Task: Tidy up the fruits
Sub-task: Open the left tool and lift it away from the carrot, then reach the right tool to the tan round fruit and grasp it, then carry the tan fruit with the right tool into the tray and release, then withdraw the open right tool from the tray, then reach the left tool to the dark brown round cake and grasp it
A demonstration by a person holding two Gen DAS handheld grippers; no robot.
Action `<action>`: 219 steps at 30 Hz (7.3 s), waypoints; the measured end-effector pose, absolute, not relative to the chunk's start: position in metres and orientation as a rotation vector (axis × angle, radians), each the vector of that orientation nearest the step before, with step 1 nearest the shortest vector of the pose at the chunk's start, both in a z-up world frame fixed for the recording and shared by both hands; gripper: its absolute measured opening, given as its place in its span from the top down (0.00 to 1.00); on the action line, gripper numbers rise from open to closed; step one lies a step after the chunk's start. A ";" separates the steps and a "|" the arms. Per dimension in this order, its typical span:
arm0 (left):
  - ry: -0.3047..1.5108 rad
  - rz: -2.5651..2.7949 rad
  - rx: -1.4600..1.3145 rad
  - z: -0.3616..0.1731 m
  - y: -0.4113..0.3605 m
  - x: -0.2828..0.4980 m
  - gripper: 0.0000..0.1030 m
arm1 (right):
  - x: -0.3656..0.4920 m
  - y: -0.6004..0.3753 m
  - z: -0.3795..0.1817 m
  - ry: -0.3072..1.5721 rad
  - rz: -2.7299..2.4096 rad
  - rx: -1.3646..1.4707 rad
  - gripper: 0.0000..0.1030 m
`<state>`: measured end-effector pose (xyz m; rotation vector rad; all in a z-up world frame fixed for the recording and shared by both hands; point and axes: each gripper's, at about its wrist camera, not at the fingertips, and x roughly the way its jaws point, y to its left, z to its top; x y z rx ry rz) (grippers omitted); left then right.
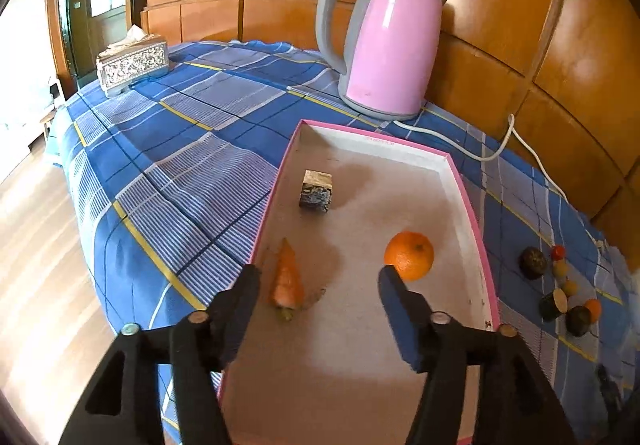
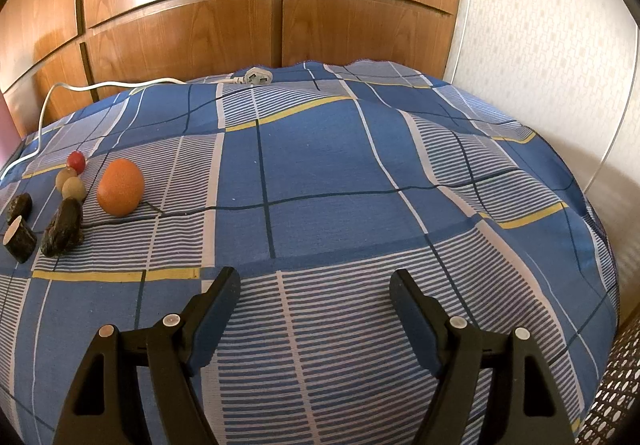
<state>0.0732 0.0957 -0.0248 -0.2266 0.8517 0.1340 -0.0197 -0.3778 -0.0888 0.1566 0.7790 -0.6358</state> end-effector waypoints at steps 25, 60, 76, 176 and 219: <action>0.817 0.115 -0.212 -0.027 0.080 0.046 0.06 | -0.013 -0.389 -0.082 0.848 -0.619 0.223 0.22; 0.811 0.116 -0.252 -0.032 0.096 0.040 0.00 | 0.168 -0.261 -0.081 1.074 -0.059 -0.078 0.73; 0.808 0.109 -0.263 -0.027 0.094 0.035 0.00 | 0.127 -0.252 -0.025 0.874 -0.050 -0.018 0.74; 0.773 -0.153 -0.145 0.002 0.018 0.028 0.00 | -0.024 -0.374 -0.082 0.781 -0.641 0.136 0.43; 1.131 -0.297 0.008 -0.056 -0.140 0.210 0.26 | -0.028 -0.379 -0.086 0.751 -0.641 0.180 0.40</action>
